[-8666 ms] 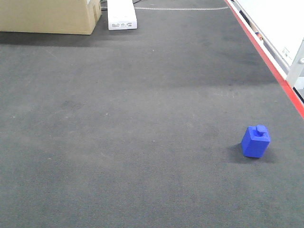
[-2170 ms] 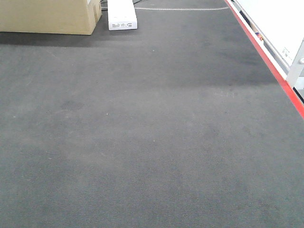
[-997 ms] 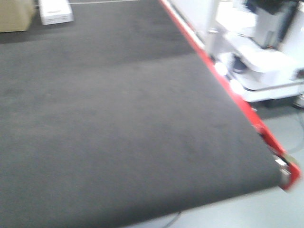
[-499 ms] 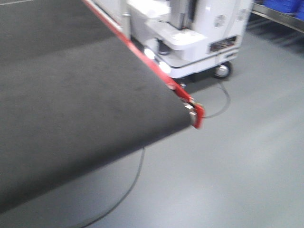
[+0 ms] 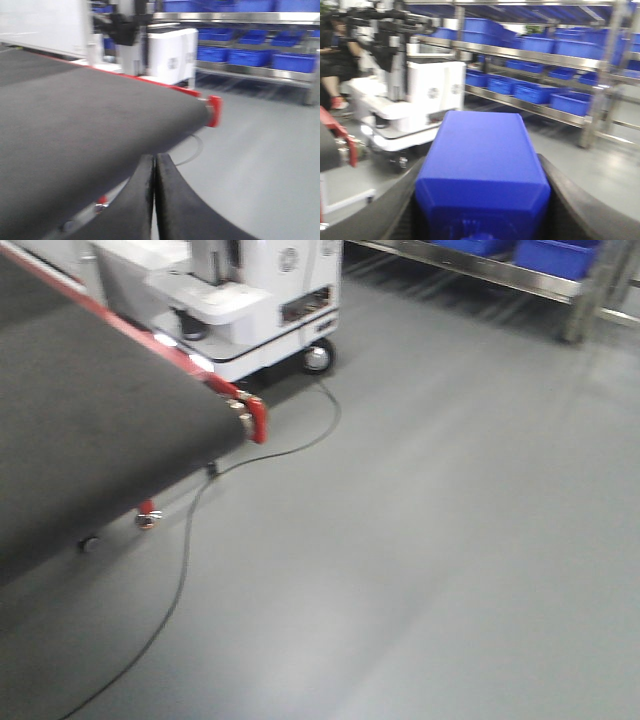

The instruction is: Pour parts from conveyor to right shelf

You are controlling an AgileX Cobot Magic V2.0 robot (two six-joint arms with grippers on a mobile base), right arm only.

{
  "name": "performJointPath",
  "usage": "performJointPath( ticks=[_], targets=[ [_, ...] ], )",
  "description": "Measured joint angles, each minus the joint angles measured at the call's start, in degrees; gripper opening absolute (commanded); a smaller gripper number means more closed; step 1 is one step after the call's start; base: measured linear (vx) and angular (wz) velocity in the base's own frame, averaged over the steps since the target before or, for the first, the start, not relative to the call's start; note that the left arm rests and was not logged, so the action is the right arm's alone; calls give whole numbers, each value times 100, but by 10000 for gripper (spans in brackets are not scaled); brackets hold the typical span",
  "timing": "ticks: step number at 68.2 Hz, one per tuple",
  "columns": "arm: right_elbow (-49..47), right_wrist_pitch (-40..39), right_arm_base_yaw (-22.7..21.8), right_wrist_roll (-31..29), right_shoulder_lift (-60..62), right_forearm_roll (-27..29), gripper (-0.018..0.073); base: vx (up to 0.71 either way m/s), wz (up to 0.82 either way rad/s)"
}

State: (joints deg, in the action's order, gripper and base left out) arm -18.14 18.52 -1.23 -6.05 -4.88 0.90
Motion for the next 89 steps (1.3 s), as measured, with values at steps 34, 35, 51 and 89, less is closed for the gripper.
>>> performJointPath(
  ticks=[34,35,51,89],
  targets=[
    [0,0,0,0,0,0,-6,-33,-71],
    [0,0,0,0,0,0,-6,-30,-66],
    [0,0,0,0,0,0,-6,-28,-63],
    [0,0,0,0,0,0,-6,-20,-48]
  ],
)
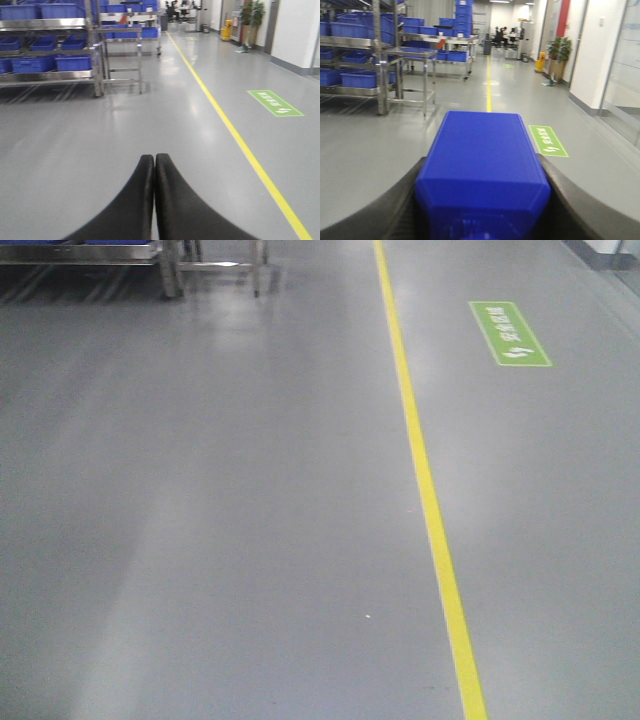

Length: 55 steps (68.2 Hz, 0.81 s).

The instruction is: Pour parts from conveyor to right shelf

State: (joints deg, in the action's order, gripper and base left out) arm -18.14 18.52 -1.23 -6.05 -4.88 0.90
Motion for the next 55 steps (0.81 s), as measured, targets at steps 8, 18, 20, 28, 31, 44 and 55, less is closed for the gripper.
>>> performJointPath(
  ticks=[8,18,20,28,31,44,55],
  targets=[
    [0,0,0,0,0,0,-6,-10,-35],
    [0,0,0,0,0,0,-6,-5,-22],
    [0,0,0,0,0,0,-6,-2,-14],
    [0,0,0,0,0,0,-6,1,-7],
    [0,0,0,0,0,0,-6,3,-3],
    [0,0,0,0,0,0,-6,5,-3],
    [0,0,0,0,0,0,-6,7,-6]
  ],
)
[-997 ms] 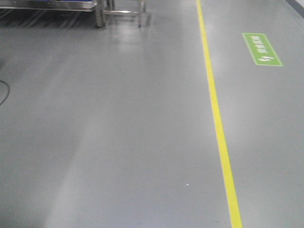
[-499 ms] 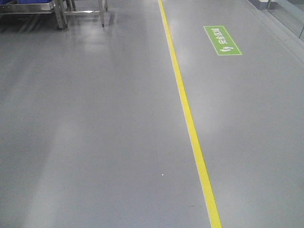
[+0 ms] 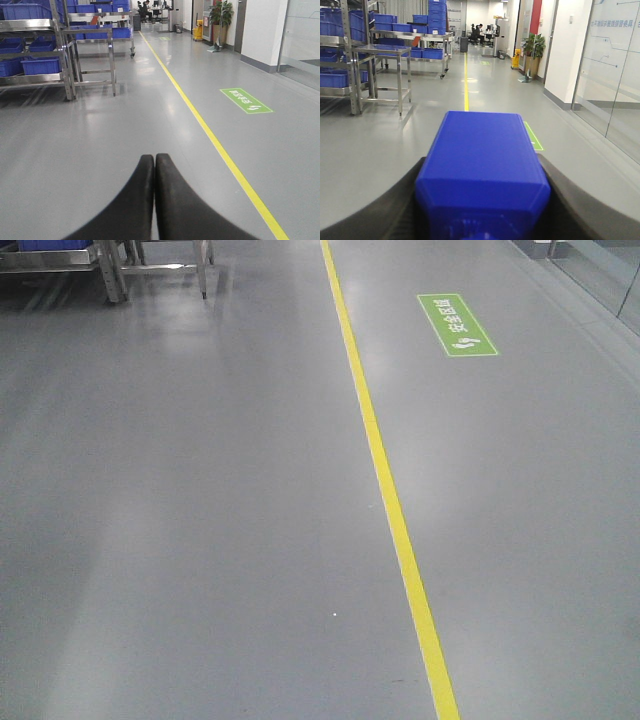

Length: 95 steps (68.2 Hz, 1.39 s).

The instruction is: Pour parts from conveyor to right shelf

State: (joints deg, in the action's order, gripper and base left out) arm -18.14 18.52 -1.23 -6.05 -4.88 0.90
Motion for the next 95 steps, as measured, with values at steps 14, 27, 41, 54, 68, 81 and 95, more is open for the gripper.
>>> performJointPath(
  ticks=[14,27,41,54,68,81,95],
  targets=[
    [0,0,0,0,0,0,-6,11,-13],
    [0,0,0,0,0,0,-6,15,-21],
    [0,0,0,0,0,0,-6,21,-23],
    [0,0,0,0,0,0,-6,26,-22],
    [0,0,0,0,0,0,-6,29,-19],
    [0,0,0,0,0,0,-6,33,-17],
    [0,0,0,0,0,0,-6,38,-8]
  ],
)
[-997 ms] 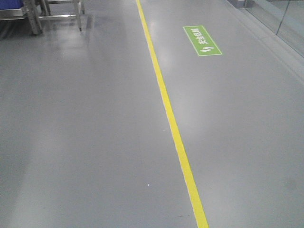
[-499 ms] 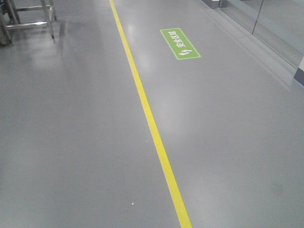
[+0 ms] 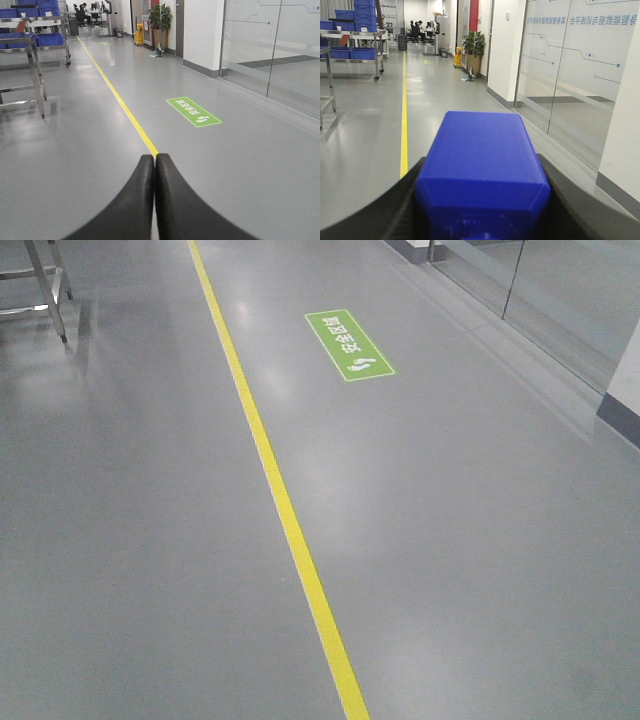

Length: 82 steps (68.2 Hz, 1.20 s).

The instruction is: Pour parts from conveyor to right shelf

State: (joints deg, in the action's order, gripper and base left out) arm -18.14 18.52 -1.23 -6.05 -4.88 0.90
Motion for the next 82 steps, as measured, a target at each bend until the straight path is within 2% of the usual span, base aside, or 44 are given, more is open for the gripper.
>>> performJointPath(
  ticks=[82],
  targets=[
    [0,0,0,0,0,0,-6,54,22]
  ],
)
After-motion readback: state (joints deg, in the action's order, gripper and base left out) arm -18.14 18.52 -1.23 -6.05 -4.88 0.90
